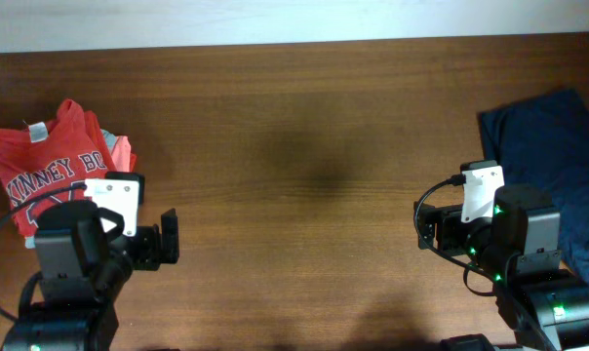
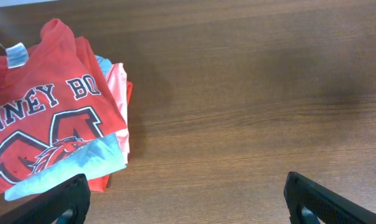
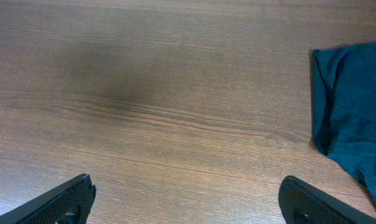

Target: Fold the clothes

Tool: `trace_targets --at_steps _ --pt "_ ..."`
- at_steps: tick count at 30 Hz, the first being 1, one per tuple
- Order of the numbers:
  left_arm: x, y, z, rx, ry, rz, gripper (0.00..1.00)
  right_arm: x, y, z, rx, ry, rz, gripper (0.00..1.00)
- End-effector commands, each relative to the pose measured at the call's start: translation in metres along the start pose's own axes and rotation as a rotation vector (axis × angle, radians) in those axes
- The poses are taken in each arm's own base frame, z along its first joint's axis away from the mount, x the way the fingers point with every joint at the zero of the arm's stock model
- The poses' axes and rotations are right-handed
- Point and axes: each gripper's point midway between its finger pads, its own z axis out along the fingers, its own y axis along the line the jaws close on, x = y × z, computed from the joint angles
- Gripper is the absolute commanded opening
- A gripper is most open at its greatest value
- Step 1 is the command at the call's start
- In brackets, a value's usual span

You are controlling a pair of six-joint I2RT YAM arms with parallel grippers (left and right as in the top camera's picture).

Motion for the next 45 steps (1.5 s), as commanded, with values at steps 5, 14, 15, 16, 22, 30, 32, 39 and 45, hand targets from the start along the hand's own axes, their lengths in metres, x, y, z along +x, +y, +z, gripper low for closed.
trace_targets --at_steps 5,14,15,16,22,30,32,39,45 --pt "0.002 0.003 -0.001 -0.016 -0.001 -0.009 0.99 0.001 -0.003 0.005 0.014 0.018 -0.001 0.99" --pt "0.002 0.003 -0.001 -0.016 -0.001 -0.009 0.99 0.010 -0.005 0.026 0.015 0.106 0.003 0.99" --pt "0.002 0.003 -0.001 -0.016 -0.001 -0.009 0.99 0.011 -0.005 0.029 0.014 0.118 0.003 0.99" --pt "0.002 0.003 -0.001 -0.016 -0.001 -0.009 0.99 0.013 -0.004 0.030 0.013 0.129 0.001 0.99" --pt "0.002 0.003 -0.001 -0.016 -0.001 -0.009 0.99 0.011 -0.003 0.016 0.008 0.075 0.001 0.99" --pt "0.002 0.003 -0.001 -0.016 -0.001 -0.009 0.99 0.008 -0.011 -0.029 0.067 -0.117 -0.008 0.99" --pt "0.002 0.003 -0.001 -0.016 -0.001 -0.009 0.99 0.015 -0.011 -0.035 0.071 -0.177 -0.009 0.99" --pt "0.002 0.003 -0.001 -0.016 -0.001 -0.009 0.99 0.036 -0.010 -0.036 0.060 -0.403 -0.015 0.99" --pt "0.002 0.003 -0.001 -0.016 -0.001 -0.009 0.99 0.040 -0.011 -0.024 0.059 -0.575 -0.019 0.99"
